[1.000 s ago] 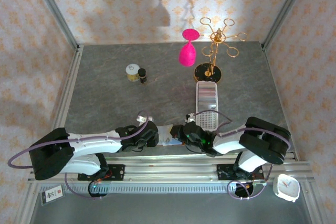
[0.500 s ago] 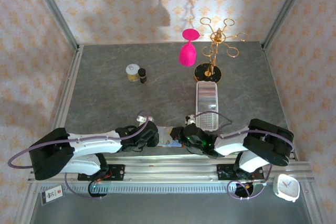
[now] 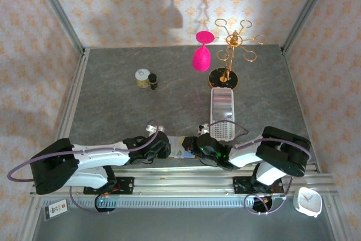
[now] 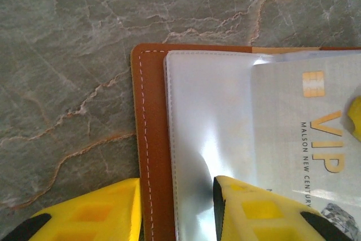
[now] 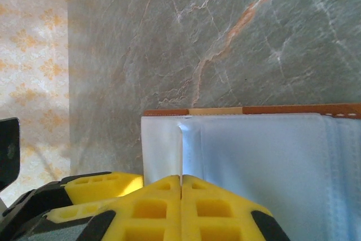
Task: Put the credit cards into the card holder
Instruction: Insert the credit card into the card slot.
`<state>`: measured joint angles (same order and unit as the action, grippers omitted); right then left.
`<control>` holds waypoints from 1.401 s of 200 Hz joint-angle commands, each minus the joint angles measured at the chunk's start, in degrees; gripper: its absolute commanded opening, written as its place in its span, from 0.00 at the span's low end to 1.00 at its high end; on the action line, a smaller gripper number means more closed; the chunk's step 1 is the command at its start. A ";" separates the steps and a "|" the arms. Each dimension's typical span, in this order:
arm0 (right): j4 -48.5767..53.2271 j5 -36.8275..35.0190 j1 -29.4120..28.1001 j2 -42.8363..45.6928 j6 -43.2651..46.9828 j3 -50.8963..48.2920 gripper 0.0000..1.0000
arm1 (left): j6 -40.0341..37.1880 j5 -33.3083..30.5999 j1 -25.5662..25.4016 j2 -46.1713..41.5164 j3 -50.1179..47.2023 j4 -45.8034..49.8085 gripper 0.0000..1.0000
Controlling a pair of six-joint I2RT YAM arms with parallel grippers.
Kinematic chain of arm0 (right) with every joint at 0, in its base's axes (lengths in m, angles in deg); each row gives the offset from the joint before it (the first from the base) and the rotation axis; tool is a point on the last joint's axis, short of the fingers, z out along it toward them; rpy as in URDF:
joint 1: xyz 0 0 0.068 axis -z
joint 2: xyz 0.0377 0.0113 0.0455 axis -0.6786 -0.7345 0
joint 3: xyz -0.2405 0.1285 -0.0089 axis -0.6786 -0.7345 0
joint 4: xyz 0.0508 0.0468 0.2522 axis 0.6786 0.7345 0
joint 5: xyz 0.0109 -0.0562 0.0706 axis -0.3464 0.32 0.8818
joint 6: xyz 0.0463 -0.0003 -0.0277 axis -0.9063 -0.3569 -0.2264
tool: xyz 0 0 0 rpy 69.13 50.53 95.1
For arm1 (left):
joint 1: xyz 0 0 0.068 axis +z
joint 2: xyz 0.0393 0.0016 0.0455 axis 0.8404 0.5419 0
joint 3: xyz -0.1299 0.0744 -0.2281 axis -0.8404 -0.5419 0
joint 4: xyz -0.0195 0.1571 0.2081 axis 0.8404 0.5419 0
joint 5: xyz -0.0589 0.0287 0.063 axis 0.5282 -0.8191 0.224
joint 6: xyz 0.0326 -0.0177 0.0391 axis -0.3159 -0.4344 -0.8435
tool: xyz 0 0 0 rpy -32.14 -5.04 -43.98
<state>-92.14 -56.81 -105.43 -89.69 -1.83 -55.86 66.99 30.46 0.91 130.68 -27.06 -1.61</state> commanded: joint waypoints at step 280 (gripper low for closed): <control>11.51 1.55 -0.75 -4.18 4.14 8.91 0.06 | 5.39 5.95 -0.60 -3.59 -7.82 -15.03 0.38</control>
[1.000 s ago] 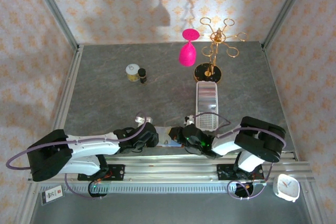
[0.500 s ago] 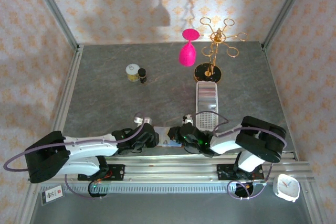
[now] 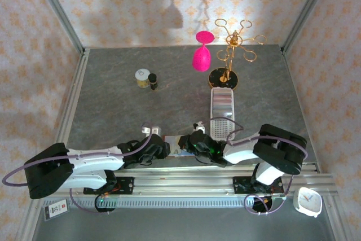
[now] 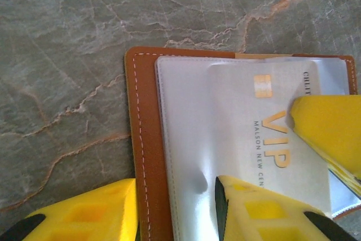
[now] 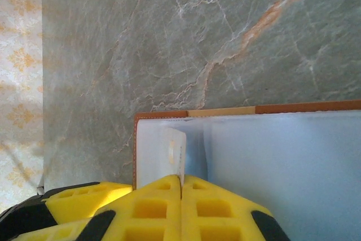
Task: Put the credit cards into the card holder
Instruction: Insert the credit card into the card slot.
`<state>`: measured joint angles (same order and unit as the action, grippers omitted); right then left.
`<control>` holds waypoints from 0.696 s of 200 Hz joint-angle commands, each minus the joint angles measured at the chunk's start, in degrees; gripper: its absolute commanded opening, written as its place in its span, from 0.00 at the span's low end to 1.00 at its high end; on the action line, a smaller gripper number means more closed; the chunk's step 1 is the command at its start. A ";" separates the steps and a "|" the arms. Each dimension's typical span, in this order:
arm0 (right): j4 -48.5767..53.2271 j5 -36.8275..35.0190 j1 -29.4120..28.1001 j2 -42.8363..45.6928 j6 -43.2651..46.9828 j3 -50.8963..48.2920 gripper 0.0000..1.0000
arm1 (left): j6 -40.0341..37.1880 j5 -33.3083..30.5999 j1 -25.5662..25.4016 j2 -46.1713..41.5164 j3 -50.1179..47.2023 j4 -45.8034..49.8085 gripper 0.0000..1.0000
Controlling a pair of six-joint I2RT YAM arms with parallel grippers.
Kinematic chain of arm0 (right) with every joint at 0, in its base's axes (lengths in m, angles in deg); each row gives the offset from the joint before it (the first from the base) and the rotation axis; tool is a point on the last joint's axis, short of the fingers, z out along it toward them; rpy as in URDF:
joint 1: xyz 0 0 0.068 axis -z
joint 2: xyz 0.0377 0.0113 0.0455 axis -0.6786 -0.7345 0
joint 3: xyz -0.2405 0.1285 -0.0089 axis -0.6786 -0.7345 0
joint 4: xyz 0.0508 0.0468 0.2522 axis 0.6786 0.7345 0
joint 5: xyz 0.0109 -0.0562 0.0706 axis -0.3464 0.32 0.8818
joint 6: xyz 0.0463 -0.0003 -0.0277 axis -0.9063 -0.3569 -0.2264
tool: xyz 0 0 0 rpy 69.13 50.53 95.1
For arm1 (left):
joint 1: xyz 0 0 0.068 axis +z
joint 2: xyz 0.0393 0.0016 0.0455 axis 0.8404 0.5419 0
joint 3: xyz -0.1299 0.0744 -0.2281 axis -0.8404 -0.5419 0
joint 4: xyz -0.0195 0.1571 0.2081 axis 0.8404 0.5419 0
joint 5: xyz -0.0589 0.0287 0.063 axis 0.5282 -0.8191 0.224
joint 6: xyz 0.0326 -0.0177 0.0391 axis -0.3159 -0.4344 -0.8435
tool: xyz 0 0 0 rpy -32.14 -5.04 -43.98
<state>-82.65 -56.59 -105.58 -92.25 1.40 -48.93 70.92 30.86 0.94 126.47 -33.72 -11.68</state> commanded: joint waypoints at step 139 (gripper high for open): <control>16.67 -2.58 -0.60 -0.12 4.78 5.78 0.09 | 1.19 5.10 -0.66 0.73 -2.56 -6.13 0.39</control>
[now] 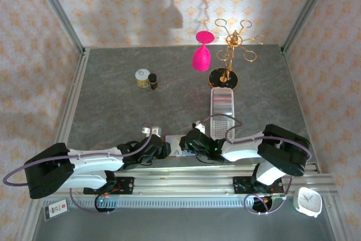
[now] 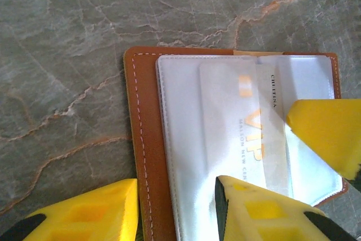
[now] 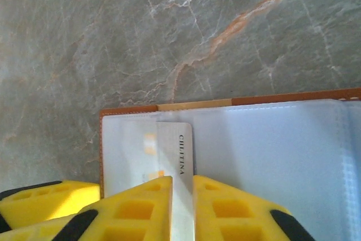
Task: Put the credit cards into the card holder
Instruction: Insert the credit card into the card slot, then flip over the card slot in the card holder.
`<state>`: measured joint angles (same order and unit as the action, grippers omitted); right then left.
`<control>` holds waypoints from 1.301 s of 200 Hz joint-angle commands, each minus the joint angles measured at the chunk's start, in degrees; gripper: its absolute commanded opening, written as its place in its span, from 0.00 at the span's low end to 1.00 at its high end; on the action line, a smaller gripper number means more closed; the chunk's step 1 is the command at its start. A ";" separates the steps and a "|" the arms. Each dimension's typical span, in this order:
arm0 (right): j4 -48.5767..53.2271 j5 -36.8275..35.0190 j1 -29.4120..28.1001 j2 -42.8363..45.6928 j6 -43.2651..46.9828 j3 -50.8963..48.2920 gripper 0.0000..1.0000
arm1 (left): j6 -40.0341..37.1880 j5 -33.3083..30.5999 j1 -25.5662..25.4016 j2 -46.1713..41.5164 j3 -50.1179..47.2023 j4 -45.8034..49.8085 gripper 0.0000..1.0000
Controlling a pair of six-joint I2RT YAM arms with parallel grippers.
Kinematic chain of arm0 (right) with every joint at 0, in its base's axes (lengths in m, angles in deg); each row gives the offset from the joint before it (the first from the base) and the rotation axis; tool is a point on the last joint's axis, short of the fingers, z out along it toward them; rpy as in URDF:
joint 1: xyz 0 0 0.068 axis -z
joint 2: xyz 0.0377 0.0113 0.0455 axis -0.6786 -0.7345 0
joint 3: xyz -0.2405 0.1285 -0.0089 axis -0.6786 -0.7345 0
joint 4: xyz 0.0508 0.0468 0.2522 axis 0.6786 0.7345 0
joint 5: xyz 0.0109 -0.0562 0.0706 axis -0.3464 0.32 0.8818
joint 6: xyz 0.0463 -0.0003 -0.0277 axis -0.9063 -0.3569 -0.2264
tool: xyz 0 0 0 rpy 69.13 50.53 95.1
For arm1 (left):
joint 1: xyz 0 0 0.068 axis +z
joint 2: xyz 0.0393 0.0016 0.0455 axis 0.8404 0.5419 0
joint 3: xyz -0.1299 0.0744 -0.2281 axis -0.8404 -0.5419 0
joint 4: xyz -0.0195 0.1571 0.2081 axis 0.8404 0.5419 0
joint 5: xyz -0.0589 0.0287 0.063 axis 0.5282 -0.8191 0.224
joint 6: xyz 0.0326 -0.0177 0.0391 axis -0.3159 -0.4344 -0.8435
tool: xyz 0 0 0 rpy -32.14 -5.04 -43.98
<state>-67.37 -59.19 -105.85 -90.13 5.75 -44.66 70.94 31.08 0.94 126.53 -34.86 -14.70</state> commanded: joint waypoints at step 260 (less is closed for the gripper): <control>13.38 -6.87 -1.57 12.20 -1.81 -3.53 0.26 | 1.16 0.21 -0.64 2.58 -3.05 0.11 0.38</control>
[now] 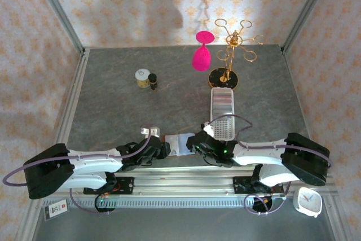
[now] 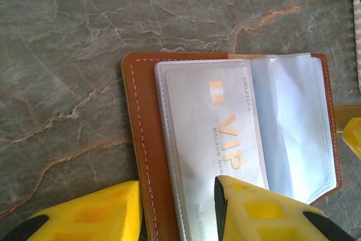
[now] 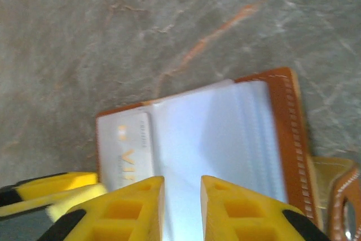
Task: Put the credit cards into the card holder
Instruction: Flip over the card slot in the card holder.
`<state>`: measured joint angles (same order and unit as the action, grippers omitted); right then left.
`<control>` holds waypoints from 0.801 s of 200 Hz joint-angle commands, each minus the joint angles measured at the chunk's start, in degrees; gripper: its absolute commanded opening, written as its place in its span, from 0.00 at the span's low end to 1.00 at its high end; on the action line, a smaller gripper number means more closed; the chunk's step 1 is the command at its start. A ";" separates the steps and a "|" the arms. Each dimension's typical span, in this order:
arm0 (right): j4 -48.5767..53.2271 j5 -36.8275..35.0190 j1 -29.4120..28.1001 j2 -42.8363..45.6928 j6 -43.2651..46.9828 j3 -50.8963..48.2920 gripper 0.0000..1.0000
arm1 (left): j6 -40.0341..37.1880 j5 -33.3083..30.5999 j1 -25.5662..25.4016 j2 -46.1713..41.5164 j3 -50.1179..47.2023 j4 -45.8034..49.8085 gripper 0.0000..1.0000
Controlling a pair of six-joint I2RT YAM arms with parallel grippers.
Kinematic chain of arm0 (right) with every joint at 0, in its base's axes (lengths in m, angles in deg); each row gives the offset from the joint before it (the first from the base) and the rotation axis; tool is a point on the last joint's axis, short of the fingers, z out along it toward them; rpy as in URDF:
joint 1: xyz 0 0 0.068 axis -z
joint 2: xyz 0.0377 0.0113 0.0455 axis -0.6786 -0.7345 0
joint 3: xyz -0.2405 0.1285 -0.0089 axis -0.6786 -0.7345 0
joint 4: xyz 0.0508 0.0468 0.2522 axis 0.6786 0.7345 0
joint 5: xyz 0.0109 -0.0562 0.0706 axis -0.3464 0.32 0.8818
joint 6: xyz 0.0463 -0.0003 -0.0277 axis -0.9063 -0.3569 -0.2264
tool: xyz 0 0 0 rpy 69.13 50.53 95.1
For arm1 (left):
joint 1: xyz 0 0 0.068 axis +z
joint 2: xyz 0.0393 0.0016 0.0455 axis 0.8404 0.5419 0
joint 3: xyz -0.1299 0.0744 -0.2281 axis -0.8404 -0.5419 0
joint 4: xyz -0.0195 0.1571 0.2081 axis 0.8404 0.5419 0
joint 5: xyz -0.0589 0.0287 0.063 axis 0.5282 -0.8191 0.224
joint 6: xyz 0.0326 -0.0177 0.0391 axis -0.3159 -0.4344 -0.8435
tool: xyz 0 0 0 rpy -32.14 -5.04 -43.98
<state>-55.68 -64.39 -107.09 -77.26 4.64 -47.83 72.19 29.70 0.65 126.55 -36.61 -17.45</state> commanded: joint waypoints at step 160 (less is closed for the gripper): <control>-6.74 3.55 -0.95 -8.38 -0.68 3.18 0.35 | 1.47 -0.69 -0.36 1.09 -1.53 2.97 0.33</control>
<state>-60.38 -61.68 -107.46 -84.82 4.83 -45.28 72.43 29.06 0.65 126.75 -36.13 -16.78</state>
